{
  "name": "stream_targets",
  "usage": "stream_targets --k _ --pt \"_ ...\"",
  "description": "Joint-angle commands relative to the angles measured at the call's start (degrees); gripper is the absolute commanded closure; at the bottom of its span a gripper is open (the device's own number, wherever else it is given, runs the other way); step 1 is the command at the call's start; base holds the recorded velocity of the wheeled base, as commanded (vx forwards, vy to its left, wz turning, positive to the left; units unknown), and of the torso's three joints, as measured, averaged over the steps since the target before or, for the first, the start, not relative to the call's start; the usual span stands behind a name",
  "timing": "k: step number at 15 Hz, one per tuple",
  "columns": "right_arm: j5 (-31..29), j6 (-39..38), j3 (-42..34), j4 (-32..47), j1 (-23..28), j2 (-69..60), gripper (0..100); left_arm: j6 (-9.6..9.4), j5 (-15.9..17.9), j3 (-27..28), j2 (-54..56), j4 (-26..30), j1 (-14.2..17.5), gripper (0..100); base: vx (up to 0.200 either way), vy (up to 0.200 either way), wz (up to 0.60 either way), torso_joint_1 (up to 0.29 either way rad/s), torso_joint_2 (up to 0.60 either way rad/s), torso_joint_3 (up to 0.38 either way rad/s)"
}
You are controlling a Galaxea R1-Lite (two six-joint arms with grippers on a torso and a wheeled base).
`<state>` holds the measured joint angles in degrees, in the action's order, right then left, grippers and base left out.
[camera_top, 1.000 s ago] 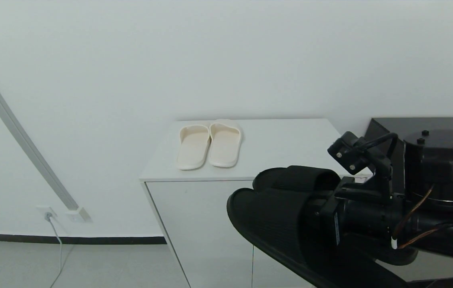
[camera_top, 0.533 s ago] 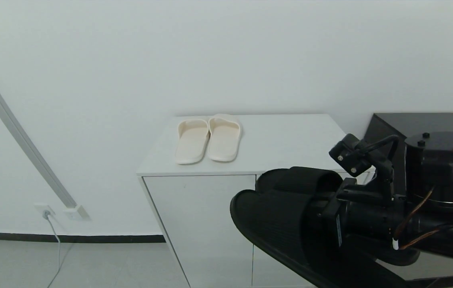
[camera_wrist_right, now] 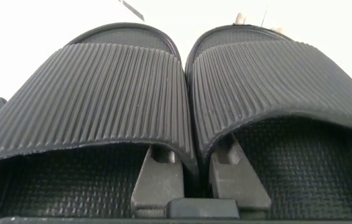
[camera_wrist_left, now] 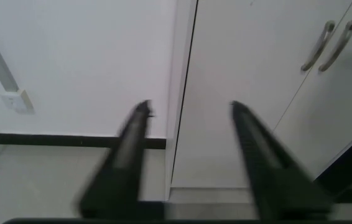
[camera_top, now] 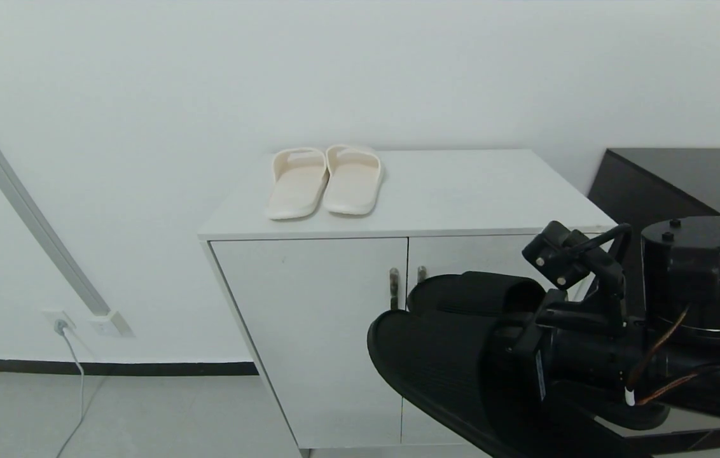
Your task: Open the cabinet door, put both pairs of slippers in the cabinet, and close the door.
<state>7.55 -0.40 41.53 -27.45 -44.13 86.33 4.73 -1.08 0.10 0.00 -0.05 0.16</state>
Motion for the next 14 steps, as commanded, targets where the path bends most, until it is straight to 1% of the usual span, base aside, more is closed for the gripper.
stream_targets --k 1,7,8,11,14 --pt "0.19 0.84 -0.66 -0.06 -0.08 -0.38 100 0.02 -0.06 -0.01 0.00 -0.04 0.02 0 0.000 0.000 0.00 -0.183 0.50 0.315" --pt "0.19 1.46 -1.89 -0.14 -0.08 -0.64 100 0.02 -0.06 -0.01 0.00 -0.04 0.02 0 0.000 0.000 0.00 -0.168 0.49 0.321" --pt "0.19 1.37 -2.69 -0.50 -0.17 -0.82 100 -0.25 -0.15 -0.01 0.00 -0.04 0.02 0 0.000 0.000 0.00 -0.139 0.47 0.325" --pt "0.28 1.90 -5.32 -3.04 -0.17 -0.46 100 -0.07 -0.15 -0.01 0.00 -0.04 0.02 0 0.000 0.000 0.00 -0.118 0.46 0.333" --pt "0.19 2.25 -6.46 -3.66 -1.57 -0.38 100 -0.95 -0.15 -0.01 0.00 -0.04 0.02 0 0.000 0.000 0.00 -0.079 0.45 0.354"
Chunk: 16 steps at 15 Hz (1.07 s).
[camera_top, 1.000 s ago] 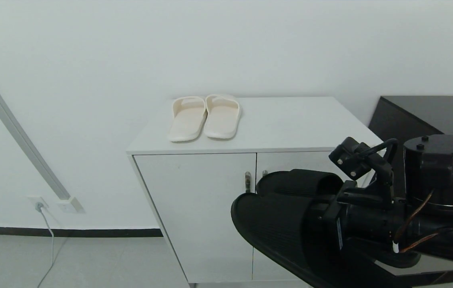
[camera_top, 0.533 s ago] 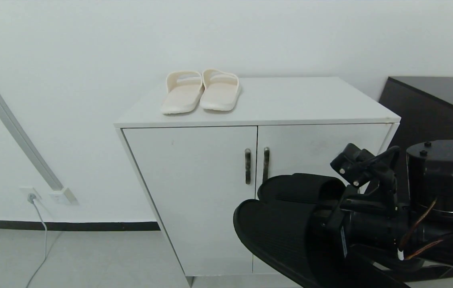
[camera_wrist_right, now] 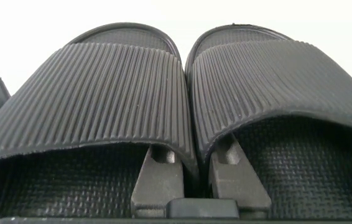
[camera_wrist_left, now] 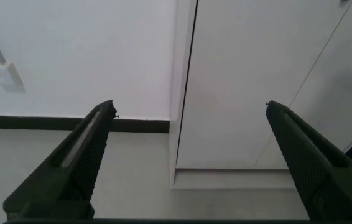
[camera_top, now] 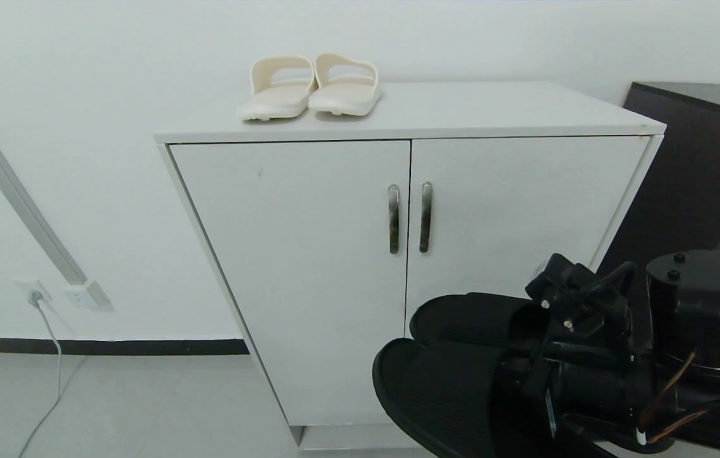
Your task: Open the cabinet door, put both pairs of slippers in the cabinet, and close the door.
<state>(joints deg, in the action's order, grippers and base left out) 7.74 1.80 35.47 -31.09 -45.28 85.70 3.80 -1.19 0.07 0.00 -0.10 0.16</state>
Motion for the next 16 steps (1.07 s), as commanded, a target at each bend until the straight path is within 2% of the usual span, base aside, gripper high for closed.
stream_targets --k 1,6,16 --pt "-0.01 0.04 -0.49 -0.03 -0.52 0.26 100 -0.11 0.05 -0.07 0.00 0.01 0.02 0 0.000 0.000 0.00 -0.061 0.44 0.369" --pt "0.08 0.04 -1.02 -0.03 -0.78 0.35 100 -0.11 0.14 0.01 -0.09 0.10 0.02 0 0.000 0.000 0.00 -0.020 0.36 0.332" --pt "-0.01 0.04 -1.81 -1.87 -0.87 1.58 100 -0.29 0.49 0.01 -4.13 0.19 -0.86 0 0.000 0.000 0.00 0.000 0.02 0.012"
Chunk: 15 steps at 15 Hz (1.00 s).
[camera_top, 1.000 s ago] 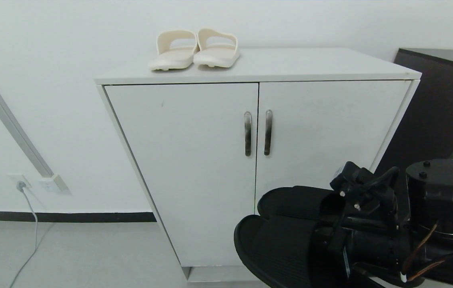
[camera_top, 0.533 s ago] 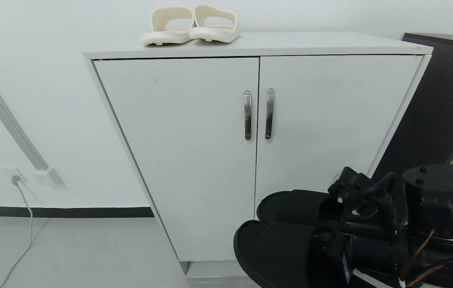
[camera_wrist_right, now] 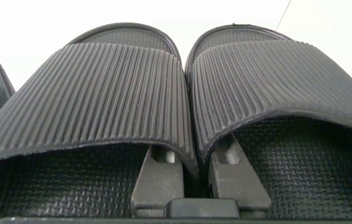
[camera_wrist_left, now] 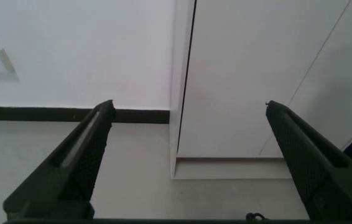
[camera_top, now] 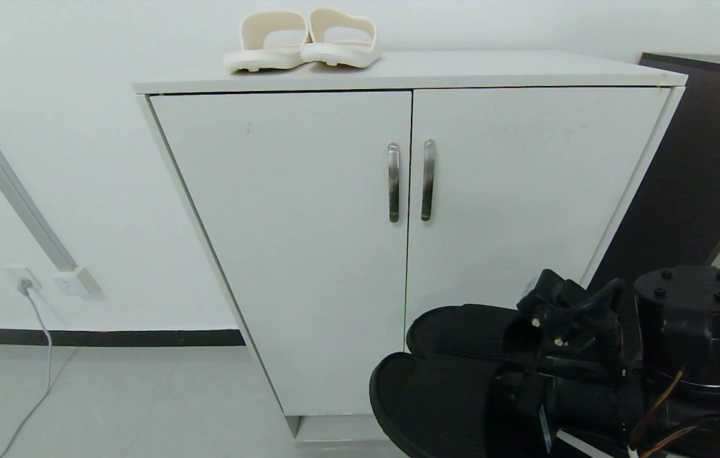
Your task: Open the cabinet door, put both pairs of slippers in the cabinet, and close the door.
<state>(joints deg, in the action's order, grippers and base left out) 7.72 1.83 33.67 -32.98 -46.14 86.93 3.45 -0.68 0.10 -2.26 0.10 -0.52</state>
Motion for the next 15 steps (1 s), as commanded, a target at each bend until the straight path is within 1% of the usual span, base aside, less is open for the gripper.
stream_targets --k 1,3,6,7,8,9,10,11,13,15 --pt "0.02 0.02 -0.01 0.02 -0.09 0.52 100 -0.02 0.07 -0.01 -3.02 -0.01 -0.53 0 0.000 0.000 0.00 0.000 0.00 0.000" --pt "-0.07 0.02 -0.10 0.02 -0.09 0.43 100 -0.37 0.07 0.25 -4.25 -0.36 -2.29 0 0.000 0.000 0.00 0.000 0.00 0.000" --pt "-0.07 0.11 -0.89 -1.04 -0.09 0.43 100 -0.37 0.16 0.25 -6.01 -0.36 -3.17 0 0.000 0.000 0.00 0.000 0.00 0.000" --pt "-0.07 0.46 -1.06 -1.57 -0.09 0.52 100 0.94 0.24 1.66 -6.89 -0.54 -3.69 0 0.000 0.000 0.00 0.000 0.00 0.000" --pt "-0.42 1.16 -1.15 -1.57 -0.09 0.61 100 3.49 0.33 5.88 -9.61 -1.59 -3.69 0 0.000 0.000 0.00 0.000 0.00 0.000" --pt "-0.33 1.42 -1.24 -1.57 -0.09 0.61 100 4.81 0.51 9.31 -12.51 -2.21 -3.96 0 0.000 0.000 0.00 0.000 0.00 0.000" --pt "-0.25 1.51 -1.33 -1.57 -0.09 0.61 100 4.81 1.21 11.24 -15.59 -2.47 -4.22 0 0.000 0.000 0.00 0.000 0.00 0.000" --pt "-0.25 1.51 -1.41 -1.57 -0.26 0.61 100 4.81 3.50 12.82 -20.77 -4.49 -5.45 0 0.000 0.000 0.00 0.000 0.00 0.000" --pt "-0.16 1.51 -1.59 -1.57 -0.35 0.52 100 4.99 8.50 12.91 -29.65 -10.91 -7.56 0 0.000 0.000 0.00 0.000 0.00 0.000" --pt "-0.16 1.51 -1.59 -1.57 -0.35 0.52 100 4.99 11.67 13.17 -40.64 -19.43 -8.18 0 0.000 0.000 0.00 0.000 0.00 0.000"
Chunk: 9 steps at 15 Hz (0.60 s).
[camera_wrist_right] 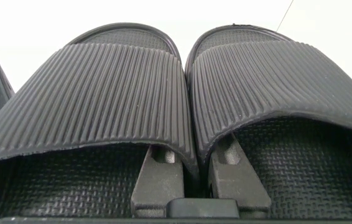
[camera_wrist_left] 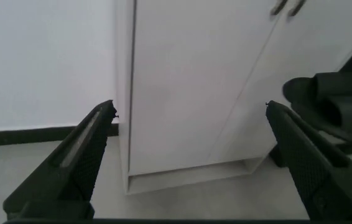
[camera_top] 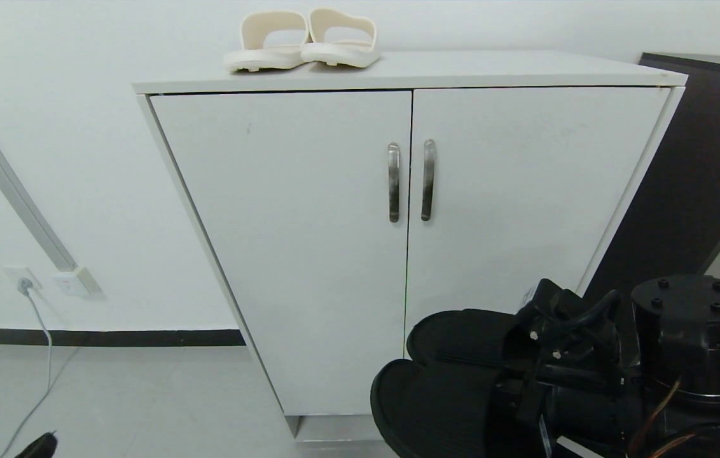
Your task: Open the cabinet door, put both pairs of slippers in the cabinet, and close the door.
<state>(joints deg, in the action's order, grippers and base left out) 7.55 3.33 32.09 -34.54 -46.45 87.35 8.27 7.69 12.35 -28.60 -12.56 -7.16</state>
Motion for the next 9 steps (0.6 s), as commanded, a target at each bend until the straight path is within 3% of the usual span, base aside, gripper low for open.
stream_targets --k 1,4,9 --pt "0.01 0.01 -0.09 -0.01 -0.05 0.11 100 0.17 4.52 1.36 -19.04 -11.88 -2.86 0 0.000 0.000 0.00 0.000 0.00 0.000" --pt "0.01 0.01 -0.27 -0.01 -0.05 0.19 100 0.44 4.70 4.61 -29.76 -21.19 -9.63 0 0.000 0.000 0.00 0.000 0.00 0.000" --pt "0.01 -0.08 -0.62 -0.01 0.04 0.11 100 0.70 4.17 15.78 -36.26 -21.37 -22.99 0 0.000 0.000 0.00 0.000 0.00 0.000"
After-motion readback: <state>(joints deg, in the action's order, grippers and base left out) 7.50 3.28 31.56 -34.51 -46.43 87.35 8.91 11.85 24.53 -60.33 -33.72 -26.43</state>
